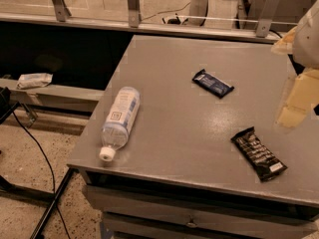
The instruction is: Move rxbar blueberry near blue plastic bottle
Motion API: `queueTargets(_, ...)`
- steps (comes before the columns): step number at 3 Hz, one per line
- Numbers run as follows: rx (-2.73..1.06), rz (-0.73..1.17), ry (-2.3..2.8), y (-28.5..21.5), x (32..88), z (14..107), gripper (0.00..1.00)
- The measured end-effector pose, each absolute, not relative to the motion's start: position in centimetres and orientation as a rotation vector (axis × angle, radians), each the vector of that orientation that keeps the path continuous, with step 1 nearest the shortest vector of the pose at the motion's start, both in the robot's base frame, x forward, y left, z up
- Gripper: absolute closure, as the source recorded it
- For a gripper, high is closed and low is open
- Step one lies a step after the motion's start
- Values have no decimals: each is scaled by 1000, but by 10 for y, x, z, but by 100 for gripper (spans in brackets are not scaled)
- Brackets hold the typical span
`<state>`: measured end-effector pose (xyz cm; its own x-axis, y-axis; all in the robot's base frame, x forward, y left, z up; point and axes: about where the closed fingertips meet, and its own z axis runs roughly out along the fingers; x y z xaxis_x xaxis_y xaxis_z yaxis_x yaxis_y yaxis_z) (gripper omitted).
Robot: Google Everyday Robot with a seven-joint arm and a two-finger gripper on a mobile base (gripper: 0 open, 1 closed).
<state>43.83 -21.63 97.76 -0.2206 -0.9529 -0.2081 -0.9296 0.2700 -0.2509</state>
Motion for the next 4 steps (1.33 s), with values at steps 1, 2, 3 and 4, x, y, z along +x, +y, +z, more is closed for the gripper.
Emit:
queueTargets(1, -1720, -104, 2224, -216, 439, 978, 0)
queueTargets(2, -1726, -35, 2156, -205, 461, 977, 0)
queueTargets(3, -1726, 50, 2092, -177, 507, 966, 0)
queueTargets(4, -1697, 78, 2110, -146, 569, 937, 0)
